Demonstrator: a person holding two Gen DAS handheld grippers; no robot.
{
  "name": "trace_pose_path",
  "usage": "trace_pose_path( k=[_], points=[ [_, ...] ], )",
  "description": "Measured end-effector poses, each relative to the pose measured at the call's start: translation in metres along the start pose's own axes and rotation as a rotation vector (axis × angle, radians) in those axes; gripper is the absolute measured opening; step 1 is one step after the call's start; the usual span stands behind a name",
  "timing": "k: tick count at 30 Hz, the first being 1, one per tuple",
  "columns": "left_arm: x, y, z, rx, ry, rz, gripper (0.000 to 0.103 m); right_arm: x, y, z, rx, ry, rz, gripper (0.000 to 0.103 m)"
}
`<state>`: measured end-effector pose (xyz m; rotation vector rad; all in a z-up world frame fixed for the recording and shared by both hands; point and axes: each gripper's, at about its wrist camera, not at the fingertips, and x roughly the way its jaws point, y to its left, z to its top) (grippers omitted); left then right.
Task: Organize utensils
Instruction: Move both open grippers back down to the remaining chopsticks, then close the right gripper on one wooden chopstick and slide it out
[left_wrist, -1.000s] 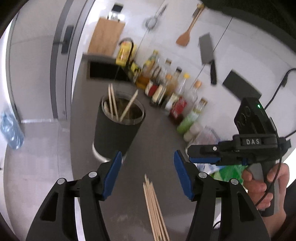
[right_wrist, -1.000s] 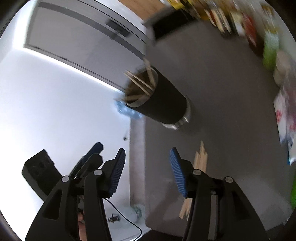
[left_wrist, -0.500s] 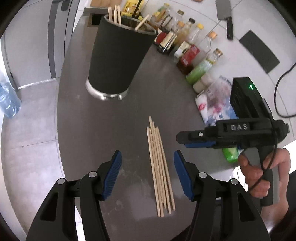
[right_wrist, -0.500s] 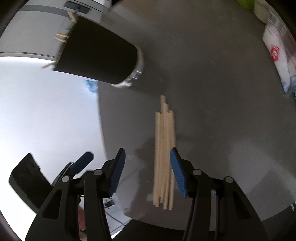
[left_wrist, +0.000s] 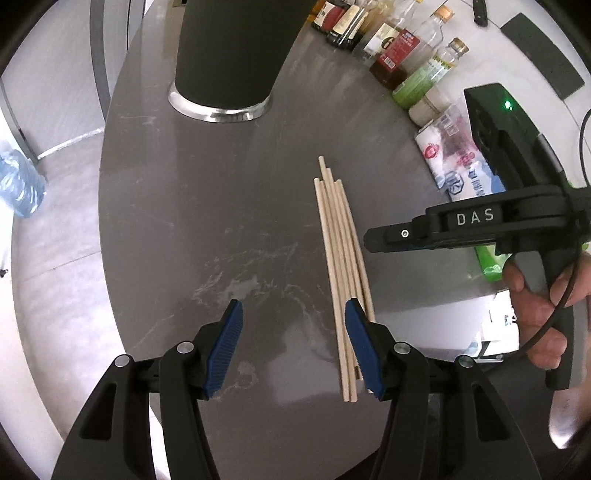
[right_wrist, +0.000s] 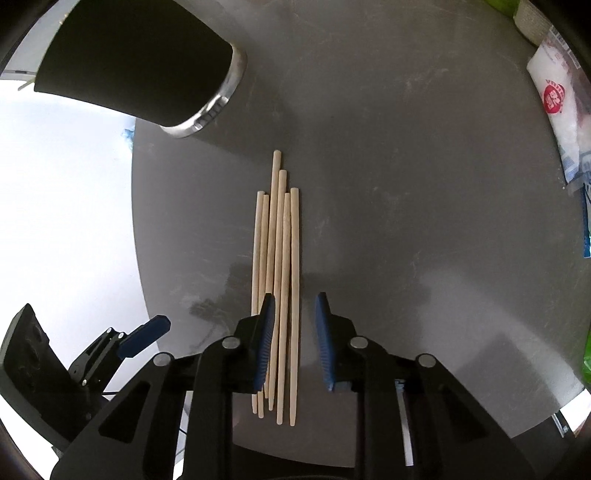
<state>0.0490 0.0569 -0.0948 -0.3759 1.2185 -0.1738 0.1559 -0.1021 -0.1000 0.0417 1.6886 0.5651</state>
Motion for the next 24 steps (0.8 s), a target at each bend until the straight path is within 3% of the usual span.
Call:
trace_pose_path(
  k=[5, 19, 24],
  points=[
    [-0.004, 0.002, -0.002, -0.012, -0.014, -0.028, 0.055, 0.002, 0.002, 0.002, 0.009, 0.018, -0.035, 0.015],
    [-0.016, 0.015, -0.004, -0.071, -0.067, -0.096, 0.055, 0.025, 0.035, 0.018, -0.016, 0.027, -0.135, 0.013],
    [-0.012, 0.015, -0.003, -0.085, -0.05, -0.126, 0.055, 0.028, 0.047, 0.017, -0.02, 0.031, -0.23, 0.01]
  ],
)
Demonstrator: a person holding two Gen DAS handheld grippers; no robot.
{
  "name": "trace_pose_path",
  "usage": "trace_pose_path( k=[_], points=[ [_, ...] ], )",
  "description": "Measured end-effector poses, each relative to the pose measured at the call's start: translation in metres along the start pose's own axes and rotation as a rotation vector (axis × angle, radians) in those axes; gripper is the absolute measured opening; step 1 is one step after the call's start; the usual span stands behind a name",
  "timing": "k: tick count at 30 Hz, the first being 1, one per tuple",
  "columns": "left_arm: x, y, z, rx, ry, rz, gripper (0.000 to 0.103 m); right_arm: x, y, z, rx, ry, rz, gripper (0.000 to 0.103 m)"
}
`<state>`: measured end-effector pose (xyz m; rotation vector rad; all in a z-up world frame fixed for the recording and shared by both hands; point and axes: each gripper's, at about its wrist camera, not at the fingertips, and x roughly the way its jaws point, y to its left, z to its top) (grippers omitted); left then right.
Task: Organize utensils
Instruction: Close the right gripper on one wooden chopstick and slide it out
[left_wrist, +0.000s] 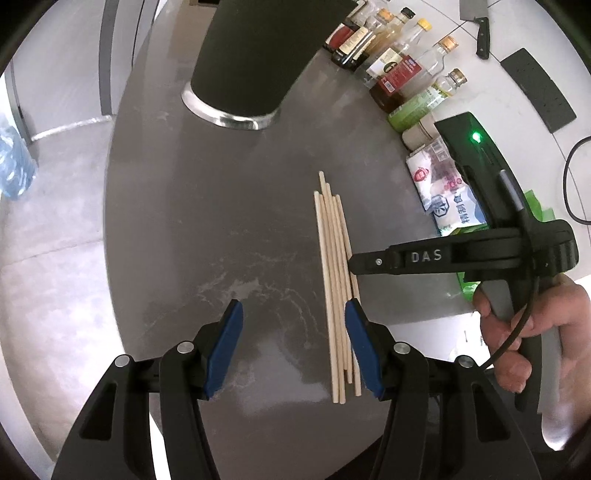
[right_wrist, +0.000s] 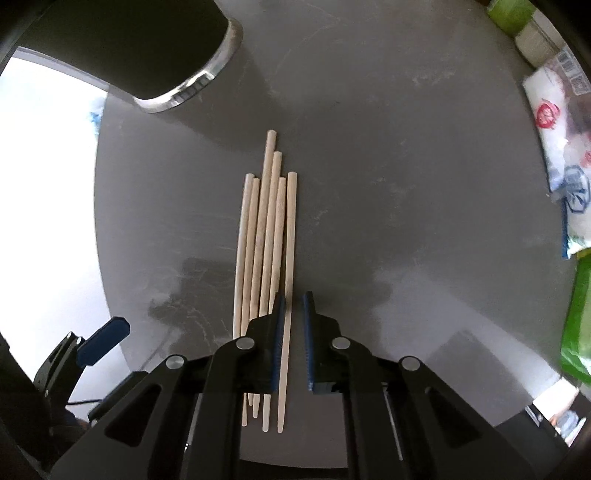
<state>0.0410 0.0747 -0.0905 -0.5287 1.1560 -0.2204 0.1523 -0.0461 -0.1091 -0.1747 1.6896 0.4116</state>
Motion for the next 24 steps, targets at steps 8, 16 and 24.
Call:
trace_pose_path(
  k=[8, 16, 24],
  points=[
    [0.014, -0.005, -0.002, 0.004, 0.037, 0.025, 0.055, 0.003, 0.018, 0.005, -0.035, 0.021, -0.102, 0.004],
    [0.026, -0.024, -0.002, 0.057, 0.059, 0.089, 0.055, -0.001, -0.015, 0.009, 0.012, 0.038, 0.049, 0.005],
    [0.045, -0.043, 0.004, 0.111, 0.084, 0.198, 0.044, -0.027, -0.051, -0.002, 0.037, -0.044, 0.178, 0.005]
  ],
)
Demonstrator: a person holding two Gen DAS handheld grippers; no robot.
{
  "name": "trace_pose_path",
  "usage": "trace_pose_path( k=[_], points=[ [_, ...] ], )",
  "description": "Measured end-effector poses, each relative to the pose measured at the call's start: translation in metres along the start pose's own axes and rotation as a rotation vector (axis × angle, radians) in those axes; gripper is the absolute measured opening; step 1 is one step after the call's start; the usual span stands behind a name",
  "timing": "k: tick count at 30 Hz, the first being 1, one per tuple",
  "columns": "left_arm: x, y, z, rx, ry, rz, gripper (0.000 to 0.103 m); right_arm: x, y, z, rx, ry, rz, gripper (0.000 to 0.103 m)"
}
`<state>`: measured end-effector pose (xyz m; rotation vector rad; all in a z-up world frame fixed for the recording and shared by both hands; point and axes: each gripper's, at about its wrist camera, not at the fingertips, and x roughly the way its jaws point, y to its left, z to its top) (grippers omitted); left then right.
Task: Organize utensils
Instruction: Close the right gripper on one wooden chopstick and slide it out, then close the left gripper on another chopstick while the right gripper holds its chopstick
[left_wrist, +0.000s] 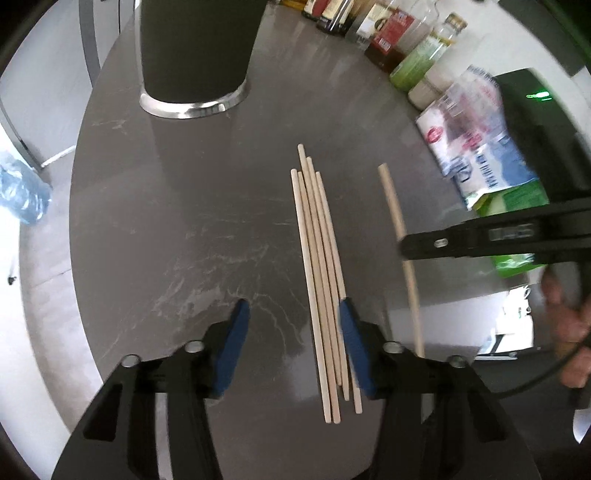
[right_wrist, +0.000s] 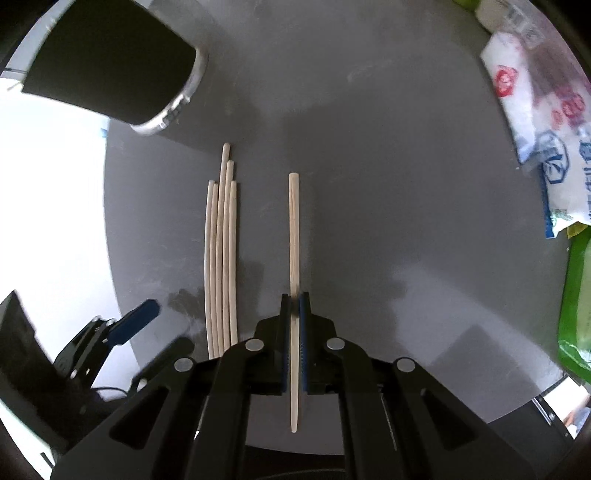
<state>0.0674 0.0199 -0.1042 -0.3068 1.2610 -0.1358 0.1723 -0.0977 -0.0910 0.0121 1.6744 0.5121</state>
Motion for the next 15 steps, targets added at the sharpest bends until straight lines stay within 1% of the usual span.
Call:
trace_pose_path(
  k=[2, 4, 6, 9, 11, 12, 14, 15],
  points=[
    [0.005, -0.002, 0.004, -0.001, 0.009, 0.029, 0.041, -0.007, -0.002, 0.0, -0.024, -0.029, 0.018, 0.005],
    [0.01, -0.003, 0.004, -0.01, 0.028, 0.049, 0.037, -0.01, -0.001, -0.001, -0.041, -0.036, 0.051, 0.005],
    [0.011, -0.008, 0.006, -0.006, 0.035, 0.069, 0.036, -0.013, 0.001, -0.001, -0.069, -0.047, 0.086, 0.005],
    [0.013, -0.013, 0.008, -0.003, 0.05, 0.084, 0.036, -0.016, 0.003, -0.002, -0.105, -0.068, 0.11, 0.005],
    [0.017, -0.015, 0.01, -0.004, 0.064, 0.109, 0.033, -0.016, 0.0, -0.003, -0.114, -0.072, 0.13, 0.005],
    [0.018, -0.016, 0.01, -0.002, 0.067, 0.121, 0.032, -0.013, -0.007, -0.01, -0.116, -0.073, 0.138, 0.005],
    [0.019, -0.018, 0.011, 0.002, 0.075, 0.151, 0.026, -0.016, -0.012, -0.009, -0.118, -0.077, 0.156, 0.005],
    [0.02, -0.019, 0.012, -0.001, 0.076, 0.16, 0.025, -0.018, -0.014, -0.009, -0.121, -0.08, 0.161, 0.005]
  ],
)
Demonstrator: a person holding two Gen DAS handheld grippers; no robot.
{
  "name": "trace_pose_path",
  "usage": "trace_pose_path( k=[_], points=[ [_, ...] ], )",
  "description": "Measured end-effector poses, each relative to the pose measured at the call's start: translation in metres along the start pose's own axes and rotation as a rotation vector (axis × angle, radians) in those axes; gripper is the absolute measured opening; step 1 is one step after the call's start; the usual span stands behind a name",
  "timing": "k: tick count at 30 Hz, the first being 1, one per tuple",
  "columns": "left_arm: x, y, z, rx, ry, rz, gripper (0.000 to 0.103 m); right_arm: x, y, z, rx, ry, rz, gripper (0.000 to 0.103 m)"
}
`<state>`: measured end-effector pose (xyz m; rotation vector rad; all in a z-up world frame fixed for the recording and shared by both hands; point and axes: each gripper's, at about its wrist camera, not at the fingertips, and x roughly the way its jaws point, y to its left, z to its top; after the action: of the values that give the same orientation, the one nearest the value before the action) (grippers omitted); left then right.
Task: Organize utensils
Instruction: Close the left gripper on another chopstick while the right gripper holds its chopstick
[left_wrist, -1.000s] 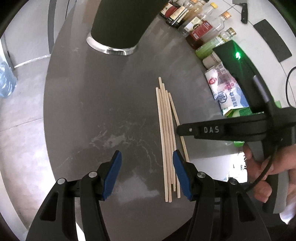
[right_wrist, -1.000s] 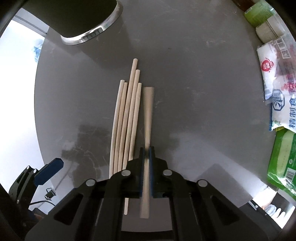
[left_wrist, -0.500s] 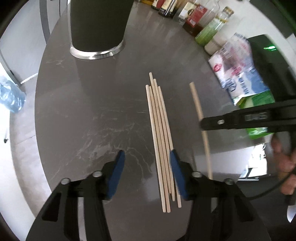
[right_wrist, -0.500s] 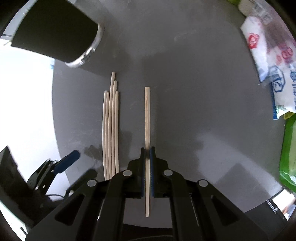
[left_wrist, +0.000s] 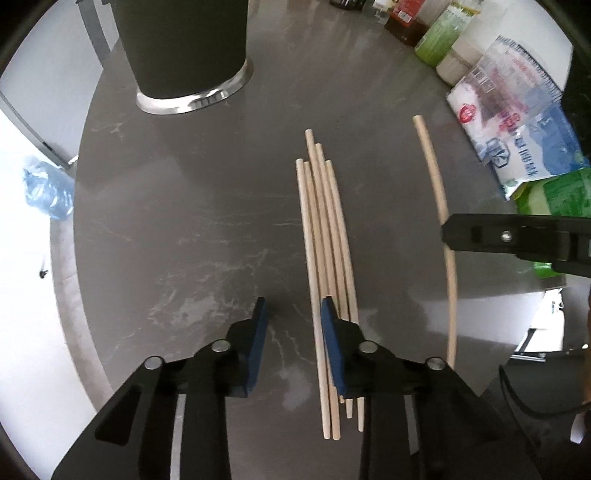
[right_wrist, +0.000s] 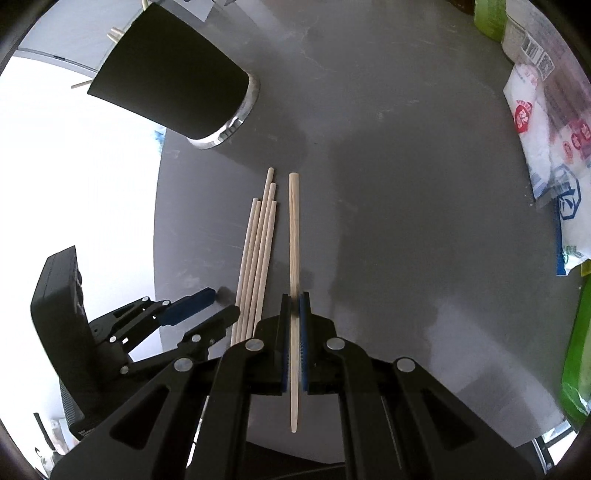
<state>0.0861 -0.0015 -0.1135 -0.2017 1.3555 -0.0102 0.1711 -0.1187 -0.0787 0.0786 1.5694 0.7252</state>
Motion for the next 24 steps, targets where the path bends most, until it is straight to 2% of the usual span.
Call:
trace_pose_path(
  k=[16, 24],
  points=[
    [0.005, -0.005, 0.006, -0.019, 0.02, 0.009, 0.023, -0.014, -0.02, 0.003, 0.019, -0.035, 0.039, 0.005],
    [0.01, -0.015, 0.014, -0.005, 0.037, 0.049, 0.023, -0.016, -0.022, 0.003, 0.033, -0.038, 0.072, 0.005]
  ],
)
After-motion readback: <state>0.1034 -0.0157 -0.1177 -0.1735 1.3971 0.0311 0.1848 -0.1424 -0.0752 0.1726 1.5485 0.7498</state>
